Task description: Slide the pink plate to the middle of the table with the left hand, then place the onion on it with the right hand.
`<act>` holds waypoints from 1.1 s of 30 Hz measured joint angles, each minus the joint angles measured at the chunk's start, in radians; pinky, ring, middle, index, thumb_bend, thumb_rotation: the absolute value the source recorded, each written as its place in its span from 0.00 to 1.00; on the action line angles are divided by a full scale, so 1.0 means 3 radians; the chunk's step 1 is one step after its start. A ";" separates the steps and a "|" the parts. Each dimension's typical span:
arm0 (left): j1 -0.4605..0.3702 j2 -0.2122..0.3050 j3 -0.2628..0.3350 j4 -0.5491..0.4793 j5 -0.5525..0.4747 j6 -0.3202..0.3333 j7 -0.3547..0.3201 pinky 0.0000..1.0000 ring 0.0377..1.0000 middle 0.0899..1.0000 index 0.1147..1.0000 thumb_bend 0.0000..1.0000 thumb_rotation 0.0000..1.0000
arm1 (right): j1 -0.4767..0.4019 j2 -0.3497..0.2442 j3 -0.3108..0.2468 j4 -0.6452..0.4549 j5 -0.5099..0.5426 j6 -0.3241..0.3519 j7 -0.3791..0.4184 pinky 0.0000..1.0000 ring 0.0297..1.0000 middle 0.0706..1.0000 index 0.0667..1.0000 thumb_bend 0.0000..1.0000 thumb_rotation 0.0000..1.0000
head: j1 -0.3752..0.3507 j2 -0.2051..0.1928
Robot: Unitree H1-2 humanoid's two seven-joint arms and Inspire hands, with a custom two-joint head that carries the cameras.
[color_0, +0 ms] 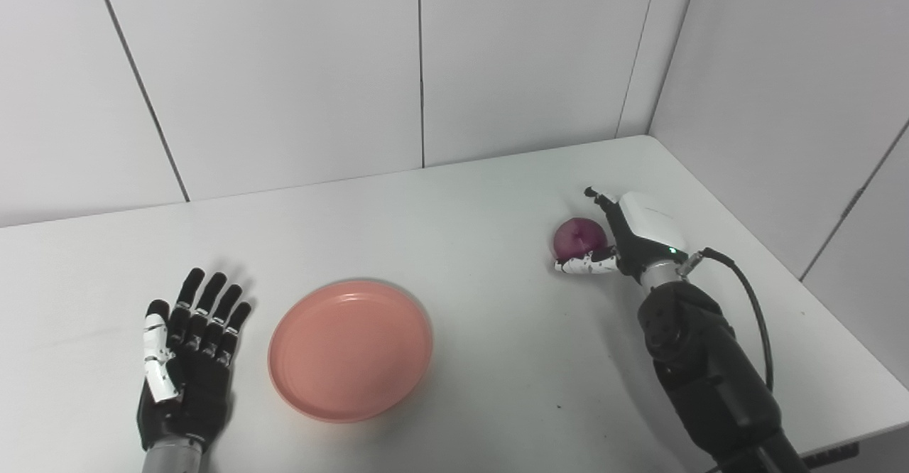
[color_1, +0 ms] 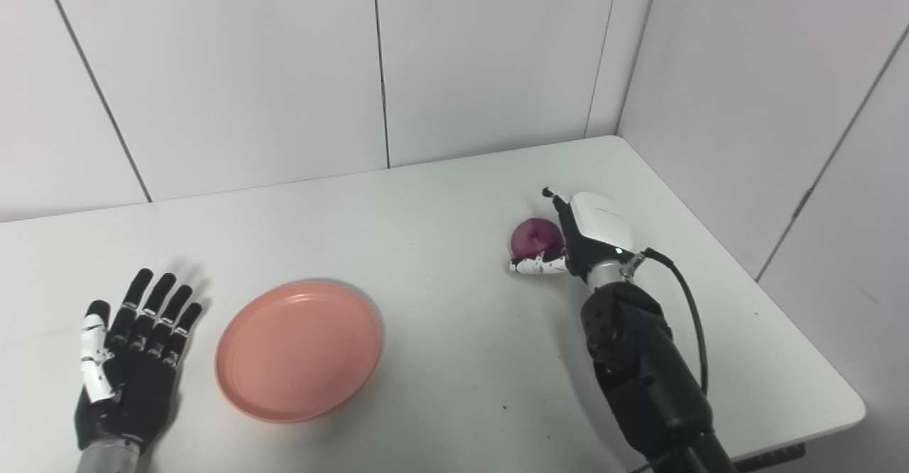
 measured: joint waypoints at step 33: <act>0.0032 -0.0005 -0.0016 -0.0058 0.0007 0.0047 0.0010 0.91 0.90 0.90 0.88 0.38 1.00 | -0.0152 0.0000 0.0032 0.0161 -0.0025 0.0029 0.0227 0.51 0.63 0.69 0.80 0.69 0.13 | 0.0036 0.0020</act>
